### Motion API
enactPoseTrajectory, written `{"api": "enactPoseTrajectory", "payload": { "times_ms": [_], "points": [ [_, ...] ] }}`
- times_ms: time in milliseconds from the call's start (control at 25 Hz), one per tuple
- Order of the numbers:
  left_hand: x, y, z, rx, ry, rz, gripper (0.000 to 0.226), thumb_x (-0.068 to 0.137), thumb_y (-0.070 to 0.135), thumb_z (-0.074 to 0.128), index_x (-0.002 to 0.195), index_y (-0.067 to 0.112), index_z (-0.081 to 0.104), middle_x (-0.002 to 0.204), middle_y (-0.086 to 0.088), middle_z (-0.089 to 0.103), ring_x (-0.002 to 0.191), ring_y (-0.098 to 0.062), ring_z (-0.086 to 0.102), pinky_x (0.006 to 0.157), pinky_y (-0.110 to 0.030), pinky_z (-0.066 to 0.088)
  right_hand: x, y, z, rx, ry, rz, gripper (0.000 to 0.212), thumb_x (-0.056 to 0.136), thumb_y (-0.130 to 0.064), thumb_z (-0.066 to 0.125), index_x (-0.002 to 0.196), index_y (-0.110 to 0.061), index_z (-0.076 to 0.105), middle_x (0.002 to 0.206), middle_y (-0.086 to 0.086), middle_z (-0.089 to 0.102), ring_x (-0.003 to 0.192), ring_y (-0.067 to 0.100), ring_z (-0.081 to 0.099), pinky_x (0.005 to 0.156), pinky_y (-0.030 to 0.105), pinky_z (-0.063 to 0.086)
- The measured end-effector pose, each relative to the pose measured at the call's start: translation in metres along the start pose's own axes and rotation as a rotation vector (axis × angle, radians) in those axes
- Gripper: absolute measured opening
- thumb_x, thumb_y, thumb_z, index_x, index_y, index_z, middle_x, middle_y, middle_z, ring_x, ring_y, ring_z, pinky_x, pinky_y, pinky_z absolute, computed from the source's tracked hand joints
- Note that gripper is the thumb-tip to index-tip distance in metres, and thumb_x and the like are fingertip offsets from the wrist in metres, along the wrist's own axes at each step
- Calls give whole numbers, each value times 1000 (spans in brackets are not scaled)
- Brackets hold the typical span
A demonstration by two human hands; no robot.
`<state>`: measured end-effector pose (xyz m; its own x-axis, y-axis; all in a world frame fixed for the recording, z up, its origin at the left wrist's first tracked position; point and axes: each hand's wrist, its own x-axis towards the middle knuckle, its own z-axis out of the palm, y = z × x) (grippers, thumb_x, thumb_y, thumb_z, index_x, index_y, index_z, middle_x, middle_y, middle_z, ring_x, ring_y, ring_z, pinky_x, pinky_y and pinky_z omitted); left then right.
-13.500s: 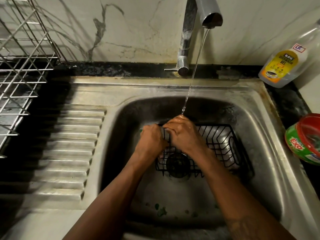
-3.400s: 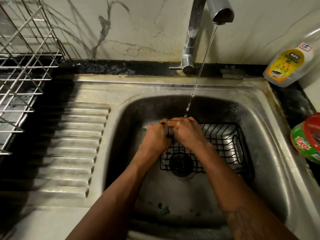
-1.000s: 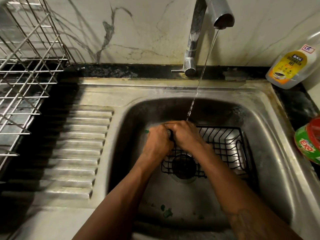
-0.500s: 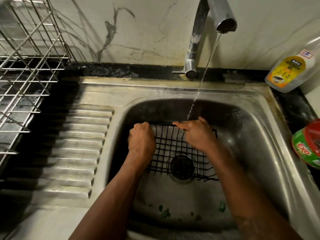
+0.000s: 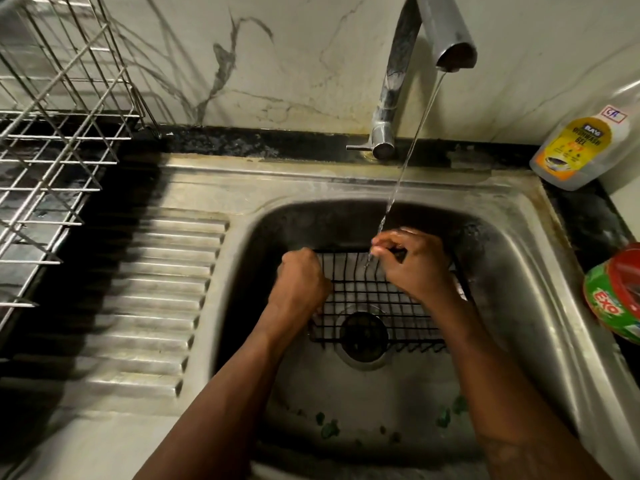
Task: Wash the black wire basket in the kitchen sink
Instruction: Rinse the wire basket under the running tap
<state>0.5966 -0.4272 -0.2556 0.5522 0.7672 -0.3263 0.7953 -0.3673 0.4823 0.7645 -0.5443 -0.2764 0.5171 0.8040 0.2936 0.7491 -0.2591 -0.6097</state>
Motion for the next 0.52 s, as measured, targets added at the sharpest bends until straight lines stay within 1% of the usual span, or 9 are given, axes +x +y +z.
{"api": "enactPoseTrajectory", "payload": {
  "times_ms": [40,120,160,240,320,400,440,480,520],
  "points": [
    [0,6,2,-29,-61,5,15,86,9,59,71,7,58,75,-15,71,65,-29,73,57,-34,63,2,-12,12,30,-58,10,10,80,-11,80,87,-19,79,79,-8,73,69,1,65,68,7,47],
    [-2,17,4,-54,-118,14,23,89,11,58,67,9,55,73,-13,71,67,-27,72,60,-29,58,7,-26,34,68,-251,114,9,79,-17,81,83,-25,79,72,-13,72,64,-3,63,62,12,48],
    [-3,20,4,-41,-124,21,24,91,12,56,67,10,53,68,-9,68,65,-24,69,58,-26,54,11,-28,41,59,-299,156,9,79,-20,81,85,-27,79,73,-13,73,65,-5,64,63,15,51],
    [0,22,3,-54,-106,8,29,93,13,55,65,12,48,57,0,53,44,-10,57,40,-12,38,18,-27,46,35,-333,220,11,82,-26,81,91,-31,79,79,-15,75,72,-5,66,69,18,55],
    [2,20,4,-76,-109,4,32,93,13,54,63,14,45,55,3,47,40,-12,50,35,-11,35,18,-23,46,32,-425,249,17,83,-28,80,99,-35,78,87,-17,76,79,-4,67,75,20,56],
    [2,18,5,-104,-125,-20,27,90,13,58,65,12,50,58,2,54,48,-11,54,43,-8,40,11,-12,39,-71,-545,291,19,85,-31,77,103,-36,76,90,-16,74,81,0,65,73,24,54],
    [4,16,4,-141,-132,-54,18,89,10,60,70,9,57,61,-2,62,50,-13,61,49,-13,50,6,0,30,-134,-567,339,14,87,-33,75,101,-35,75,88,-16,72,81,1,64,70,25,51],
    [5,13,4,-171,-139,-69,9,87,7,61,78,4,62,63,-7,68,52,-18,68,53,-25,59,3,13,17,-179,-549,415,8,89,-35,74,97,-33,76,85,-15,71,80,2,64,69,25,50],
    [6,11,4,-198,-156,-84,6,87,3,60,84,-1,64,62,-11,71,52,-21,71,53,-31,62,-1,26,2,-206,-500,486,4,88,-34,75,89,-31,78,80,-13,72,78,5,66,70,26,52]
  ]
}}
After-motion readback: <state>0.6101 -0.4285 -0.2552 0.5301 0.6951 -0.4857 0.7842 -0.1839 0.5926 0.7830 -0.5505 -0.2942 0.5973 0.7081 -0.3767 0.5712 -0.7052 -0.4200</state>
